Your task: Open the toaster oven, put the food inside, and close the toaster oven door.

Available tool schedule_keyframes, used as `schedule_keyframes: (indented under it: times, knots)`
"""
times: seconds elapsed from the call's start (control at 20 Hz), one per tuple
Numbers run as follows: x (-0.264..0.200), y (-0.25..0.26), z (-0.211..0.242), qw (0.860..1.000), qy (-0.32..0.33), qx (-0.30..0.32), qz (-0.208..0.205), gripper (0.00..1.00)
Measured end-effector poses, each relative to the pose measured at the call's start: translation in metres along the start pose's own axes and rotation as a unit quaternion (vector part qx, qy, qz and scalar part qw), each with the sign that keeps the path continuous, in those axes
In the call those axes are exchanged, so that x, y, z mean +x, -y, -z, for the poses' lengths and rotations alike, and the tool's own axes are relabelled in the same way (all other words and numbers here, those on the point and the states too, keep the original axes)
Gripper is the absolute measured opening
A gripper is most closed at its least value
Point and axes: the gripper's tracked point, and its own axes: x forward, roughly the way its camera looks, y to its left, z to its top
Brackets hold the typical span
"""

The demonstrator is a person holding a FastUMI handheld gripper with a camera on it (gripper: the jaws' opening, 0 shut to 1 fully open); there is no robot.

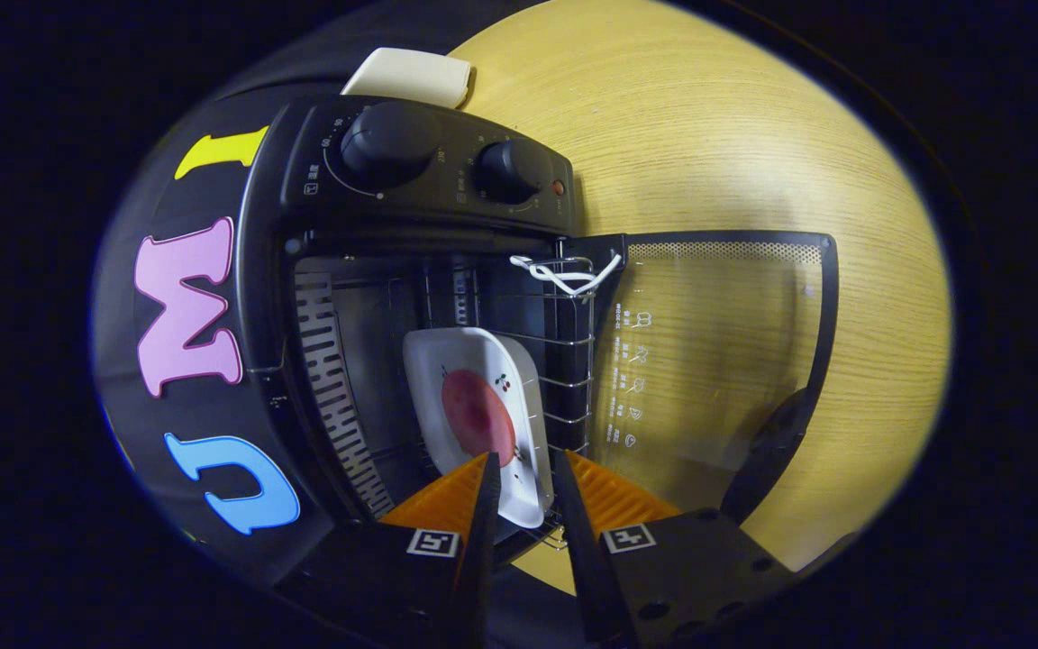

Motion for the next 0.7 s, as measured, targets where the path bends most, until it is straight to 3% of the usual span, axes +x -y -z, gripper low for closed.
schedule_keyframes:
  times: [0.05,0.15,0.2,0.5,0.7]
  knots:
    - [-0.003,-0.002,-0.001,1.0,-0.005,0.001,-0.005,0.54]
    - [-0.01,-0.003,0.0,1.0,-0.01,-0.003,-0.008,0.86]
    - [-0.016,-0.003,-0.001,1.0,-0.014,-0.012,-0.007,0.96]
    - [-0.057,-0.004,0.003,0.993,-0.065,-0.097,-0.022,0.99]
    - [-0.089,-0.006,-0.001,0.979,-0.08,-0.178,-0.051,0.98]
